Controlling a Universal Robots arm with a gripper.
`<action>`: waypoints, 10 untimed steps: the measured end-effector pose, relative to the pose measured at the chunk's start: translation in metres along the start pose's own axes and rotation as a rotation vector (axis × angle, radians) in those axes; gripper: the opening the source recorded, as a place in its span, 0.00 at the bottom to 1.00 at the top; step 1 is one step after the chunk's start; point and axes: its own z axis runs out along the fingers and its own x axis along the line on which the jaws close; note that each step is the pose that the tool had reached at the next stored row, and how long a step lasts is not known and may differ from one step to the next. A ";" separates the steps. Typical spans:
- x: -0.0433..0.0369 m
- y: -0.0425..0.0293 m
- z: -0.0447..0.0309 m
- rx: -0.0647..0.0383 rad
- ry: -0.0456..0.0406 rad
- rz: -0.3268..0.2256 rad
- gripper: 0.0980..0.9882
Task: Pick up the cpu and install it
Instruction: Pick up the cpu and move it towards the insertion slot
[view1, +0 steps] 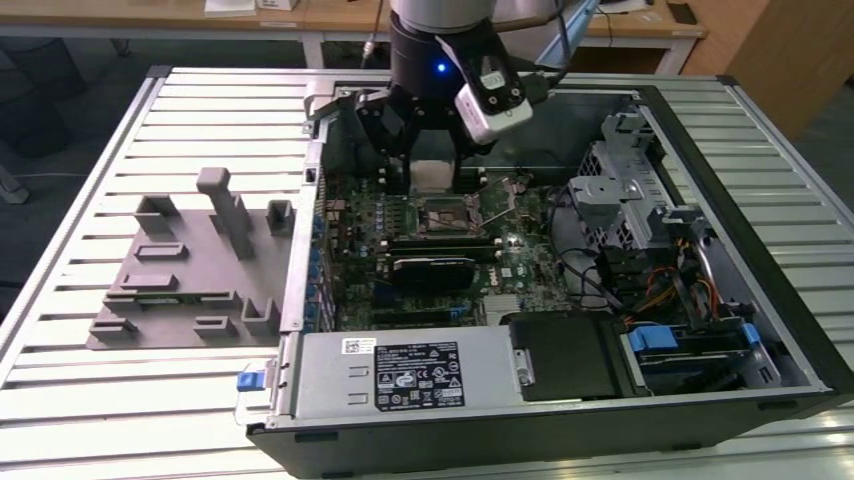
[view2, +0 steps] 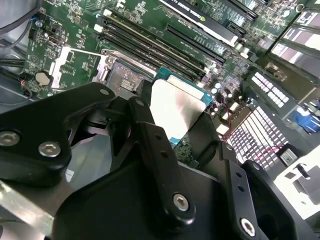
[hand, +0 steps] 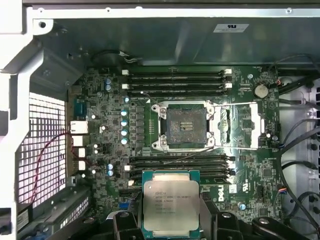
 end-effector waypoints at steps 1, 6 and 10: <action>-0.0005 0.0001 0.0013 0.000 0.0002 0.000 0.50; -0.0034 0.0004 0.0083 0.000 0.0015 0.000 0.50; -0.0052 0.0015 0.0144 0.000 0.0029 0.000 0.50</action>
